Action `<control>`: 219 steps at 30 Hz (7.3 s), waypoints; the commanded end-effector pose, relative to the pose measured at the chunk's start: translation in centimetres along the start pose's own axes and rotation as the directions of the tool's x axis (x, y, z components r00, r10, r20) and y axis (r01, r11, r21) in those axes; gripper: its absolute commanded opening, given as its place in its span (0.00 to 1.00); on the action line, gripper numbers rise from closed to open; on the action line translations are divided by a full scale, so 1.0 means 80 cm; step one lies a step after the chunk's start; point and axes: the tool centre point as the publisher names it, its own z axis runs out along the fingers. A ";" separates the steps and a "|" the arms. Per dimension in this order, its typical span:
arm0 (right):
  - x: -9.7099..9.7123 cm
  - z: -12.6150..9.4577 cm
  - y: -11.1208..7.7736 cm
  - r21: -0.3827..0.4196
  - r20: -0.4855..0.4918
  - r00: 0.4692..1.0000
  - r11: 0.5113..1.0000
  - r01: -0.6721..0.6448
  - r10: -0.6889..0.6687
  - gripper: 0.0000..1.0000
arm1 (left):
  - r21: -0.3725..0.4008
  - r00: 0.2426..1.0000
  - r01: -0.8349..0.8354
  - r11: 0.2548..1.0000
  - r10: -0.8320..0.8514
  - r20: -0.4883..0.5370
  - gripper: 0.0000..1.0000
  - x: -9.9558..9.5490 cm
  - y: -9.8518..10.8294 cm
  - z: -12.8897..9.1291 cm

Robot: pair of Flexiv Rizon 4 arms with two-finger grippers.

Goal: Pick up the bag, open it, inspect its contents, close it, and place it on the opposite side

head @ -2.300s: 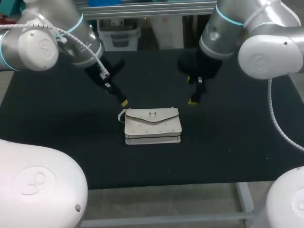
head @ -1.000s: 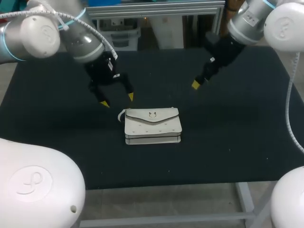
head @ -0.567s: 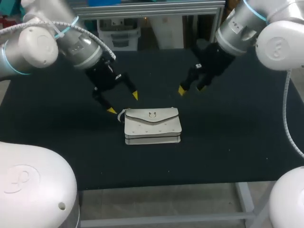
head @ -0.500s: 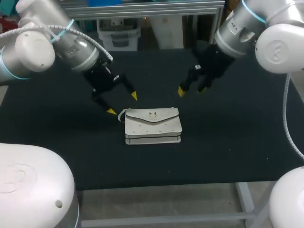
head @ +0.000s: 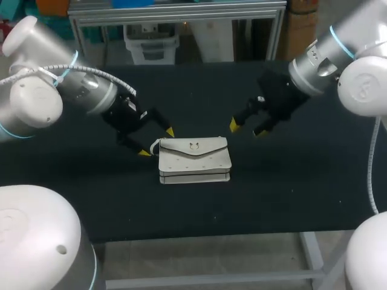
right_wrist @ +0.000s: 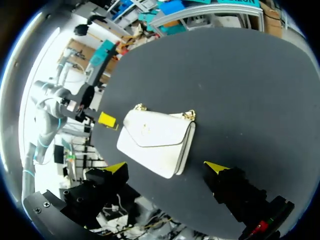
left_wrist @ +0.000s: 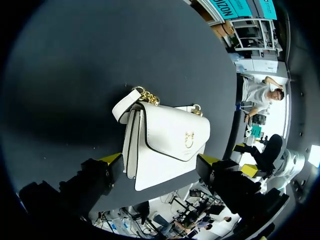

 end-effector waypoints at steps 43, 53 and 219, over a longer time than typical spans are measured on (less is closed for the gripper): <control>-0.005 0.099 -0.006 -0.012 -0.081 0.779 0.781 -0.624 0.621 1.00 | -0.037 0.985 -0.089 0.995 0.082 -0.153 0.98 -0.009 -0.005 0.041; -0.011 0.123 0.008 -0.033 -0.118 0.752 0.755 -0.655 0.648 1.00 | -0.059 0.981 -0.088 0.994 0.076 -0.180 0.88 -0.008 -0.013 0.048; -0.016 0.121 0.022 0.008 -0.484 0.786 0.900 -0.435 0.384 1.00 | -0.215 0.924 -0.120 0.969 0.030 -0.381 1.00 -0.006 -0.019 0.054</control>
